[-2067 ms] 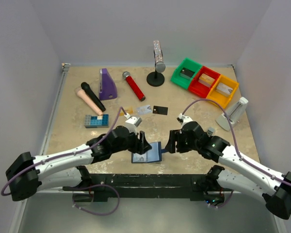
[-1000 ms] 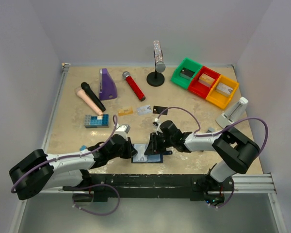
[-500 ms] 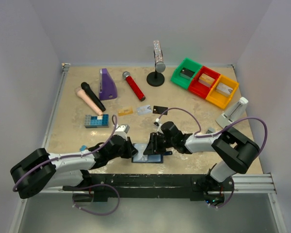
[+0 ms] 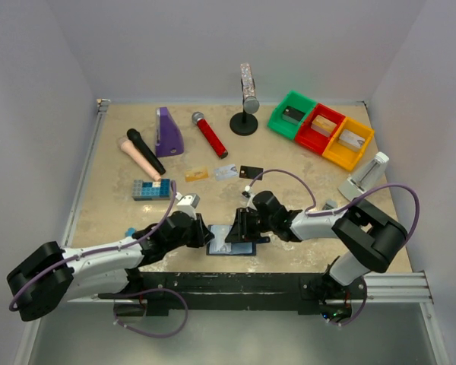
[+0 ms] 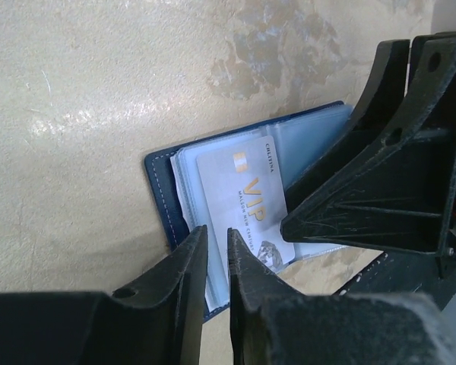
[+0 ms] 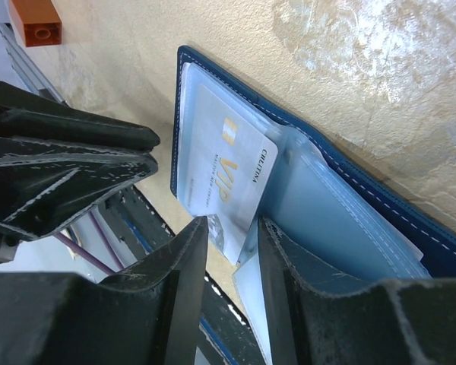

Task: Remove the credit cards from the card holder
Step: Remove the credit card from the card holder.

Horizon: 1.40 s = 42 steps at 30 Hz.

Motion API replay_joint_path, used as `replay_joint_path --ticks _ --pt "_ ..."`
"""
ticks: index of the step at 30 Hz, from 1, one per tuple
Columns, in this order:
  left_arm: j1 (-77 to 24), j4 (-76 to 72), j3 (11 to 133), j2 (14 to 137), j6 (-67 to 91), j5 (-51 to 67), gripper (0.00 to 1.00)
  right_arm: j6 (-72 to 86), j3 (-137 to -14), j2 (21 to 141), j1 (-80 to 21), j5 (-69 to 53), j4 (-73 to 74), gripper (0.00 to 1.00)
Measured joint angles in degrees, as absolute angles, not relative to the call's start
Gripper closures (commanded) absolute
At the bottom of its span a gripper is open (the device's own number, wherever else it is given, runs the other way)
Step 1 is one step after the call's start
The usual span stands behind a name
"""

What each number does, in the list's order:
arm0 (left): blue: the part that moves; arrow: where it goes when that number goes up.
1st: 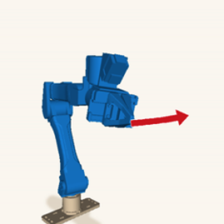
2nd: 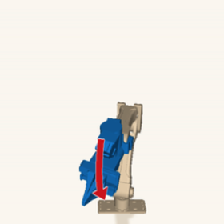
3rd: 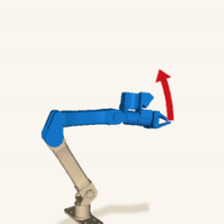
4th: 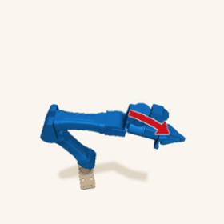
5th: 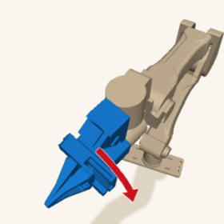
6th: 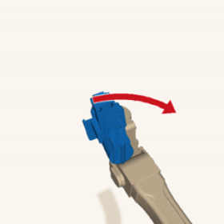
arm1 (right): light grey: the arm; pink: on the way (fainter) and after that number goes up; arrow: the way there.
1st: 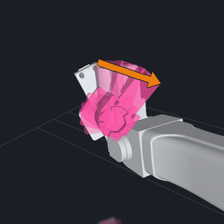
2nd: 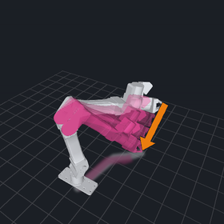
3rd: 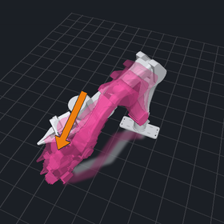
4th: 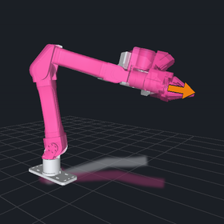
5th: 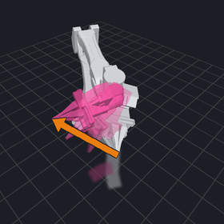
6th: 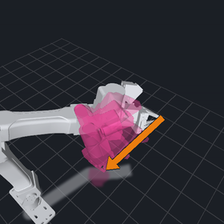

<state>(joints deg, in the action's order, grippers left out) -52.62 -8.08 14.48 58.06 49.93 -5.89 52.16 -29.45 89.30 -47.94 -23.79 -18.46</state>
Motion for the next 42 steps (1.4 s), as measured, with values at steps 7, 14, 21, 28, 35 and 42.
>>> replay_joint_path --ticks 7,14,21,28,35,42 --pt "-52.6 -10.3 15.0 63.6 49.9 -3.9 0.85 52.9 -28.9 89.3 -47.9 -23.8 -19.7 0.62" --pt "-52.6 -11.5 15.0 64.6 49.9 -3.6 0.88 53.1 -28.5 89.2 -47.9 -23.8 -20.2 0.66" --pt "-52.6 -11.4 15.0 64.6 49.9 -3.7 0.91 54.1 -27.4 88.7 -47.9 -23.7 -21.5 0.67" --pt "-52.6 -11.3 15.0 64.6 49.9 -3.9 0.91 55.2 -26.0 86.5 -47.9 -23.6 -23.0 0.66" --pt "-52.6 -11.3 15.0 64.6 49.9 -3.9 0.92 56.0 -26.0 86.9 -47.9 -24.1 -25.2 0.66" --pt "-52.6 -11.7 14.7 64.5 49.9 -4.3 0.93 58.3 -25.5 89.5 -47.9 -25.2 -29.3 0.65"
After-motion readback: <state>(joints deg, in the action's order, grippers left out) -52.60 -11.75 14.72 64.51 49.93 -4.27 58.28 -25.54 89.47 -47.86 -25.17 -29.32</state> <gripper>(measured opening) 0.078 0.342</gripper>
